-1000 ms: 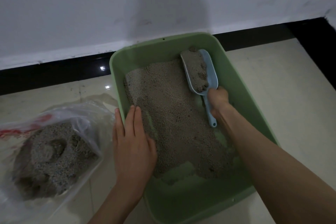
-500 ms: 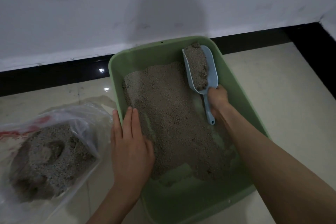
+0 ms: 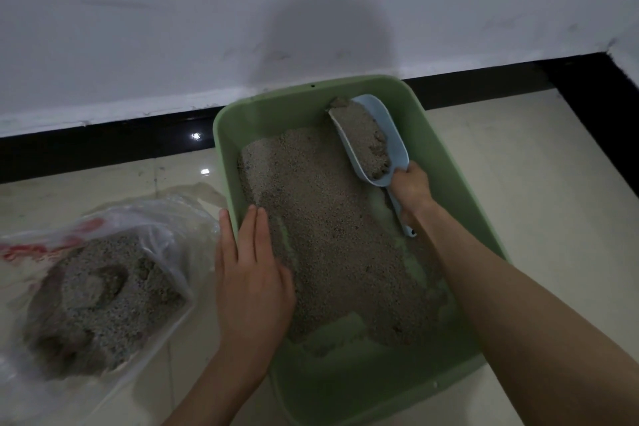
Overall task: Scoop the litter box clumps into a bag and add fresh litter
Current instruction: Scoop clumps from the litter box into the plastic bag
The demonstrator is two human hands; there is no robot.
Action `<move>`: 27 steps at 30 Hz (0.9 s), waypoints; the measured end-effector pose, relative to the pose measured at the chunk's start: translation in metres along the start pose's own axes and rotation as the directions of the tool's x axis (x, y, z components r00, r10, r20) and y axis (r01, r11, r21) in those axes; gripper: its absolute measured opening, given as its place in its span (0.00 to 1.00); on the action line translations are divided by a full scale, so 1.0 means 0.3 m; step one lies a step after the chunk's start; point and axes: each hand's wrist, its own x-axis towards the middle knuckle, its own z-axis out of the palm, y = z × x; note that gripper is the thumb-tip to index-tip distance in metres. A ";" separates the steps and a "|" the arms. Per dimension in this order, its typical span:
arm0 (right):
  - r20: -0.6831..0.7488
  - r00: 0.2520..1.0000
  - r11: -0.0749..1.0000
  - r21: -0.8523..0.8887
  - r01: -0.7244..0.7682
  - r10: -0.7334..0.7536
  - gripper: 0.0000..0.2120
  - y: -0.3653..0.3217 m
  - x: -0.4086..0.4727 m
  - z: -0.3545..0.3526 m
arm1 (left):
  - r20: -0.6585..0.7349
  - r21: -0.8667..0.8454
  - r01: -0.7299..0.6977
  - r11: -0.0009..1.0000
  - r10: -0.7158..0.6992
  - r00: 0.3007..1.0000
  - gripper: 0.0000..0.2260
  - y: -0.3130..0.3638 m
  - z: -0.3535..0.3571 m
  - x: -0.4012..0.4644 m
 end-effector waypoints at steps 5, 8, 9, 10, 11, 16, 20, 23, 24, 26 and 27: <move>0.072 0.997 1.000 -0.002 0.014 -0.014 0.15 -0.005 -0.013 -0.012 | -0.026 0.010 0.008 1.000 -0.008 1.000 0.27 -0.007 0.001 -0.004; 0.090 0.996 0.999 0.033 0.004 -0.007 0.15 -0.006 -0.022 -0.010 | -0.016 0.022 -0.001 1.000 0.001 1.000 0.28 -0.010 0.005 -0.002; 0.088 0.996 0.999 0.043 -0.002 -0.002 0.14 -0.008 -0.030 -0.012 | -0.022 0.024 -0.008 1.000 0.009 1.000 0.27 -0.011 0.006 -0.001; 0.087 0.996 0.998 0.061 -0.003 -0.002 0.14 -0.005 -0.032 -0.014 | -0.028 0.017 -0.013 1.000 0.014 1.000 0.27 -0.014 0.010 -0.001; 0.088 0.996 0.997 0.081 -0.007 0.000 0.14 -0.004 -0.038 -0.018 | -0.032 0.006 -0.014 1.000 0.014 0.999 0.27 -0.015 0.013 0.000; 0.102 0.994 0.991 0.126 0.035 -0.048 0.12 -0.008 -0.088 -0.063 | -0.035 -0.051 -0.018 0.999 0.016 0.999 0.31 -0.021 0.014 -0.002; 0.100 0.990 0.986 0.146 0.086 -0.101 0.13 -0.020 -0.173 -0.114 | -0.050 -0.069 -0.005 0.998 0.002 0.999 0.29 -0.018 0.007 -0.007; 0.104 0.986 0.982 0.147 0.116 -0.133 0.13 -0.030 -0.269 -0.159 | 0.008 -0.164 0.079 0.983 -0.079 0.997 0.32 -0.006 -0.013 -0.008; 0.108 0.985 0.984 0.138 0.116 -0.131 0.12 -0.031 -0.306 -0.176 | 0.035 -0.202 0.105 0.974 -0.100 0.994 0.33 -0.003 -0.021 -0.007; 0.116 0.986 0.990 0.085 0.111 -0.120 0.10 -0.021 -0.373 -0.204 | 0.063 -0.240 0.119 0.963 -0.106 0.992 0.34 -0.002 -0.034 -0.008; 0.120 0.986 0.993 0.041 0.109 -0.113 0.12 -0.014 -0.408 -0.216 | 0.071 -0.231 0.111 0.967 -0.097 0.993 0.34 -0.007 -0.039 -0.010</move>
